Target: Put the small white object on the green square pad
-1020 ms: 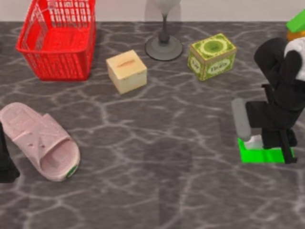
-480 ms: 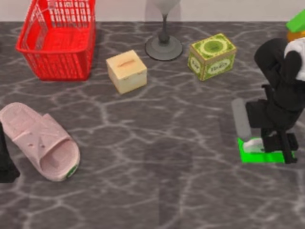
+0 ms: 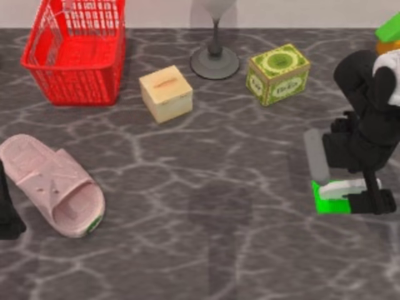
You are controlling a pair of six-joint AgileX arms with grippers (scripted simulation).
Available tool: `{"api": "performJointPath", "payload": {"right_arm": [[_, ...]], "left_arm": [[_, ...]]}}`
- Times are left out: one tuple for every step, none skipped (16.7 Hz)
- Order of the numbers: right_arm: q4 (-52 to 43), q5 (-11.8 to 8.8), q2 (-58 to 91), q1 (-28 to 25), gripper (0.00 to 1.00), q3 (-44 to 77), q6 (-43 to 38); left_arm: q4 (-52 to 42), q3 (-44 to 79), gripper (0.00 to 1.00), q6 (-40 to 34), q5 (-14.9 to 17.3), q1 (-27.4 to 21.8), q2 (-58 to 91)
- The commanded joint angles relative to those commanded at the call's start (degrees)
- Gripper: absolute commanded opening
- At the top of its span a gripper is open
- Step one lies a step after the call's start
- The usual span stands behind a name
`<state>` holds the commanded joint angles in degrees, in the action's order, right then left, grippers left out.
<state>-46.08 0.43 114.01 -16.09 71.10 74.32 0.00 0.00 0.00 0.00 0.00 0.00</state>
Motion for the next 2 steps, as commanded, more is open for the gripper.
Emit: {"api": "performJointPath", "payload": {"right_arm": [[0.0,0.0,0.0,0.0,1.0,0.0,0.0],[0.0,0.0,0.0,0.0,1.0,0.0,0.0]], "left_arm": [[0.0,0.0,1.0,0.0,0.0,0.0,0.0],[0.0,0.0,1.0,0.0,0.0,0.0,0.0]]}}
